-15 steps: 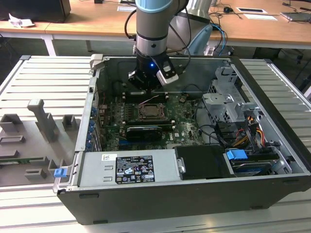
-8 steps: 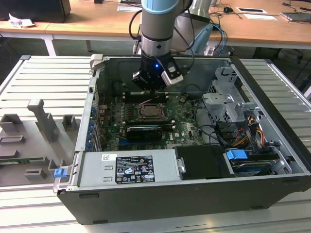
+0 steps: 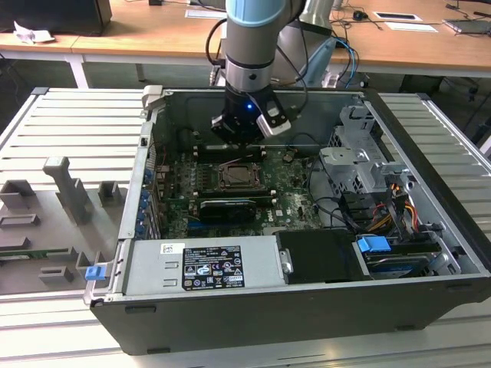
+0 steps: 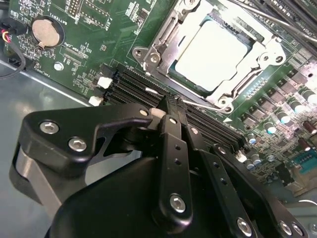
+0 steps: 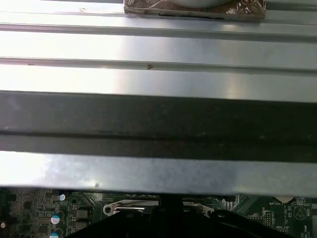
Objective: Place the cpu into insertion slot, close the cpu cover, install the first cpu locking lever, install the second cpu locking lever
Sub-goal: 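Install the first cpu locking lever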
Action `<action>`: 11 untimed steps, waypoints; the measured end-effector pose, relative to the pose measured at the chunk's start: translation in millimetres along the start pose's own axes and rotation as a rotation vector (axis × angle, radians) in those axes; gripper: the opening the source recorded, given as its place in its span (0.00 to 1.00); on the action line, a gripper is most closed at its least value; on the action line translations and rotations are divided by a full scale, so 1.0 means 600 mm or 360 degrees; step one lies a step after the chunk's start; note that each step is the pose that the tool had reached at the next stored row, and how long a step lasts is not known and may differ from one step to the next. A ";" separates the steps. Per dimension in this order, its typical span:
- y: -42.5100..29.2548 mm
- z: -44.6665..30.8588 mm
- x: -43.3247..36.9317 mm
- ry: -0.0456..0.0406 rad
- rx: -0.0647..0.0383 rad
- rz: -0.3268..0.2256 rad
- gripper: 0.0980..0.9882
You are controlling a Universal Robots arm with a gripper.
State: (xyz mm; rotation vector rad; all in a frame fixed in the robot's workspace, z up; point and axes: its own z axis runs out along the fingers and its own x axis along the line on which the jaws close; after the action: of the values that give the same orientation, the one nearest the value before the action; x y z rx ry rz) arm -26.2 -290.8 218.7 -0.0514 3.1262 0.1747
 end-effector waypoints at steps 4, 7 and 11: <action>0.000 0.002 -0.004 0.0000 0.0000 0.0000 0.01; 0.000 0.003 -0.006 0.0000 0.0000 -0.0001 0.01; 0.000 0.005 -0.009 0.0000 0.0000 -0.0001 0.01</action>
State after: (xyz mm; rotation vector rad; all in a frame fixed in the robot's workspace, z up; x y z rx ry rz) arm -21.0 -290.5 215.4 -0.0526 3.1261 0.1749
